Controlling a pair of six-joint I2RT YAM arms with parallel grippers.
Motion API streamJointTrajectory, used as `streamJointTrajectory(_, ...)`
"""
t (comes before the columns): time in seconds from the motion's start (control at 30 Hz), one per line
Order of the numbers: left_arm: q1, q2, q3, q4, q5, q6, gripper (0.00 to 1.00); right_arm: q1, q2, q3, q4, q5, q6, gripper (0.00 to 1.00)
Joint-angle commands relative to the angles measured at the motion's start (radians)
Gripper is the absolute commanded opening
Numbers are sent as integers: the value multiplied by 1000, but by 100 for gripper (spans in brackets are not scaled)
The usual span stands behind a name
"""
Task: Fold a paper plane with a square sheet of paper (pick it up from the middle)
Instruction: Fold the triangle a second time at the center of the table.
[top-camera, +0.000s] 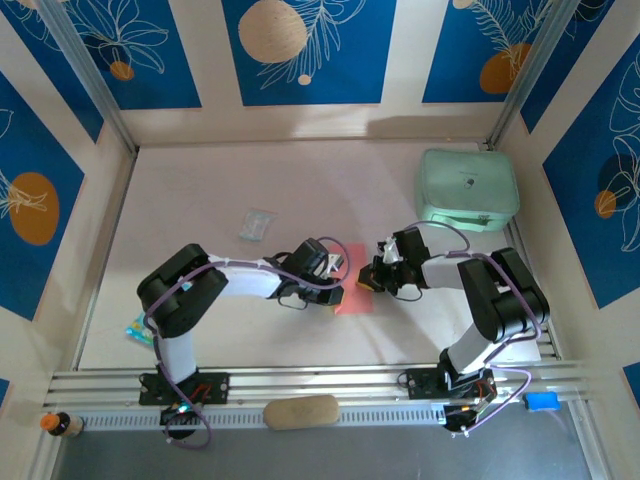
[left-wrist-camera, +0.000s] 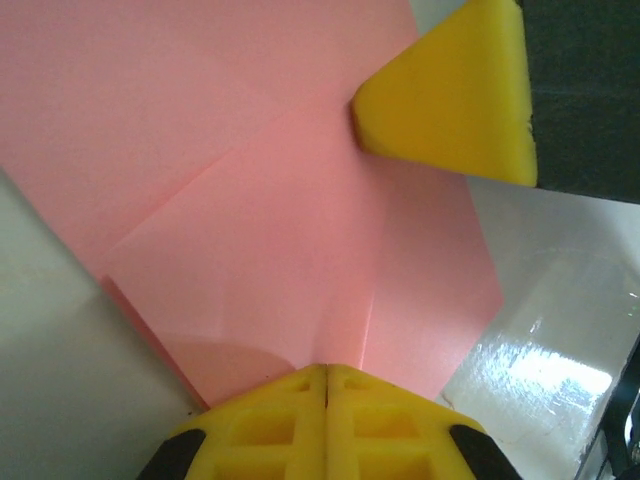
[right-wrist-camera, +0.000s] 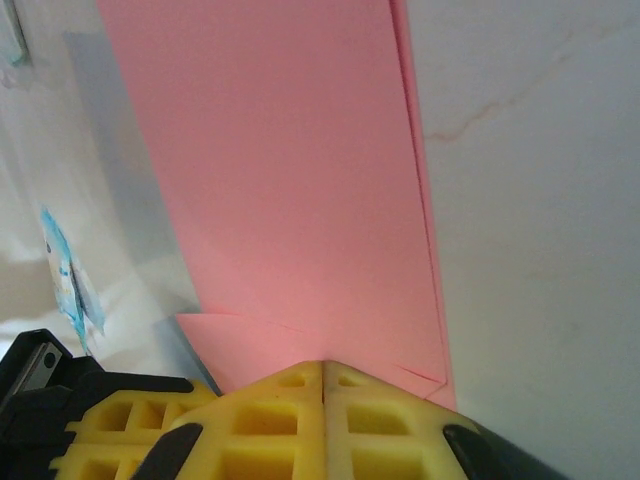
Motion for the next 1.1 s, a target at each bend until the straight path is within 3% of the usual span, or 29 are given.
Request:
streamJointTrajectory(0.0,3,-22,34,-139,-33,7,0,-8,25,-26,-29,44,14,0)
streamJointTrajectory(0.23,-2,-42,110,-121,12,-26,0,-5,29,-29,-33,55,29,0)
streamJointTrajectory(0.63,-35,117,217,-95,22,-71,0,-4,40,-34,-25,51,33,0)
streamJointTrajectory(1.07,-53,112,104,-124,-21,-62,1,-6,44,-25,-42,57,21,0)
